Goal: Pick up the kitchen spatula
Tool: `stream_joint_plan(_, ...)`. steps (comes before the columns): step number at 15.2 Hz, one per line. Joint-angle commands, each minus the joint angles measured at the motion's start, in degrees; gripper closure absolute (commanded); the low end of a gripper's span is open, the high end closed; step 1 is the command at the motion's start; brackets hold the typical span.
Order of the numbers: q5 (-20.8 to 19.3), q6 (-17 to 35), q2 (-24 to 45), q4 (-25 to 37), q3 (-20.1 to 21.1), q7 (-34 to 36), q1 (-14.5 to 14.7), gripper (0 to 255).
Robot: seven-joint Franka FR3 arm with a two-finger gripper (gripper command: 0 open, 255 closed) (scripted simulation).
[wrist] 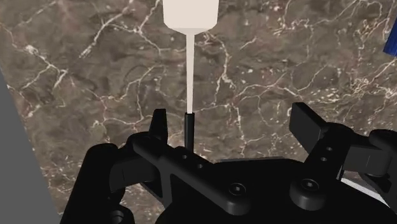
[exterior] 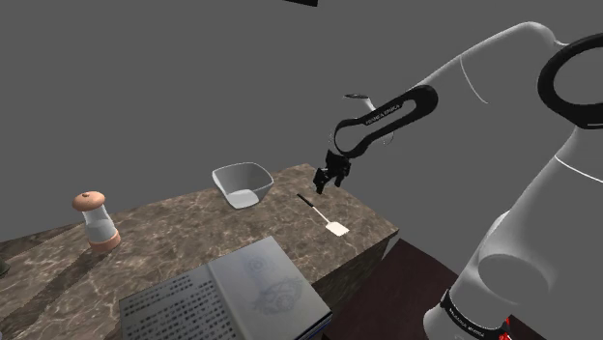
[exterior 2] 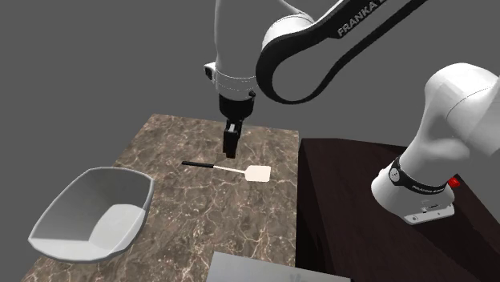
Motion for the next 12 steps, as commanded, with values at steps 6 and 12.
stream_joint_plan(6, -0.2, 8.33, 15.46, 5.8, -0.92, 1.23, -0.9, 0)
stream_joint_plan(12, 0.14, 12.3, 21.1, 7.2, -0.95, 1.24, -1.15, 0)
